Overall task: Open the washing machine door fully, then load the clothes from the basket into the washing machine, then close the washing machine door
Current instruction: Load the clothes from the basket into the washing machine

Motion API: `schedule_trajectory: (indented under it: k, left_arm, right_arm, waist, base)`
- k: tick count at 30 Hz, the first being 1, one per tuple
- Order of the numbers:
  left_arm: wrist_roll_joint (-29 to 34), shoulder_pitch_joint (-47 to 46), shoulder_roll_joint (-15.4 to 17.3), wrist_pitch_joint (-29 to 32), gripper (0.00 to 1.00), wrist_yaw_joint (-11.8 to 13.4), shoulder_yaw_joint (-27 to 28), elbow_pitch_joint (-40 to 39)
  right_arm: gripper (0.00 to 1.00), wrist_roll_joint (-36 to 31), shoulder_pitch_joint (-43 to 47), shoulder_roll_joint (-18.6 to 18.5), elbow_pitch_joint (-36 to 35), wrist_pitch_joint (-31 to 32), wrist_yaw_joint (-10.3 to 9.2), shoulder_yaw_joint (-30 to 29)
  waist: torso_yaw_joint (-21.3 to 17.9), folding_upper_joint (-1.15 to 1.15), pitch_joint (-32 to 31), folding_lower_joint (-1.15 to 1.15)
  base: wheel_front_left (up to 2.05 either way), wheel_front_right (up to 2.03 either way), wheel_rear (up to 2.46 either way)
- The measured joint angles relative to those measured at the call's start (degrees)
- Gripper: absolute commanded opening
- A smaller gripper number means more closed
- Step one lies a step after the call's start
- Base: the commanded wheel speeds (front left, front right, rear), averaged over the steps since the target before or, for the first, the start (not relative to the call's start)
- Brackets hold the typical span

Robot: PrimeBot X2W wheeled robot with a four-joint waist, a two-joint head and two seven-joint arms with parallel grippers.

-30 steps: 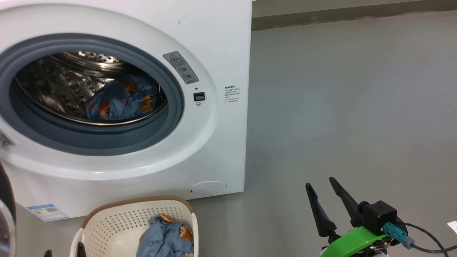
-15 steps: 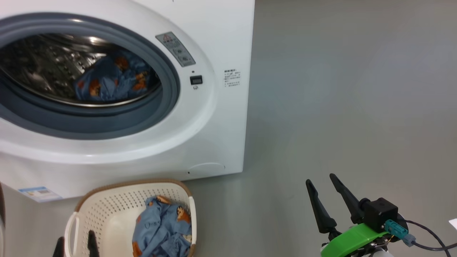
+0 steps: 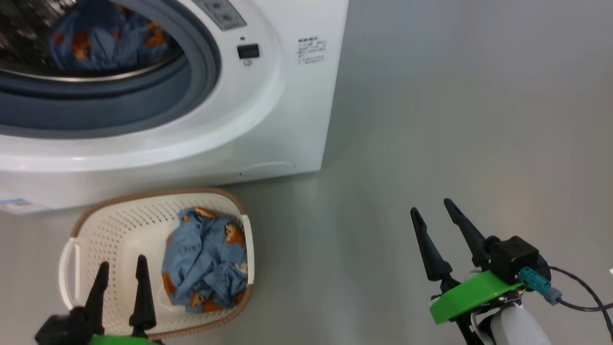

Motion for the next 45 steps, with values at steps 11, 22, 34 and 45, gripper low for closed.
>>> schedule_trajectory:
  k: [11,22,34,45]
  left_arm:
    - [0.5,-12.2,0.5,0.0,1.00,-1.9,0.1,7.7]
    - [-5.2,-21.3,5.3,0.0,1.00,-1.9,-6.7,18.7]
    - [-12.5,-29.9,11.6,0.0,1.00,-1.9,-16.0,29.4]
    - [-19.2,-37.0,15.8,1.4,1.00,-1.9,-25.9,37.5]
  right_arm:
    - [1.00,-1.0,-4.1,0.0,-3.1,0.0,0.00,-1.2]
    - [1.00,-0.7,-6.1,0.0,-5.4,0.0,0.00,-1.3]
    - [1.00,0.1,-7.5,0.0,-7.3,0.0,0.00,-1.3]
    - [1.00,1.9,-9.1,0.0,-8.2,0.0,0.00,-1.1]
  waist:
    - [-0.8,0.00,10.9,0.00]
    - [-2.2,0.00,20.2,0.00]
    - [-4.1,0.00,28.5,-0.01]
    - [-5.3,0.00,32.6,-0.01]
  base:
    - [0.00,0.00,0.00]
    - [0.00,0.00,0.00]
    - [0.00,0.00,0.00]
    - [0.00,0.00,0.00]
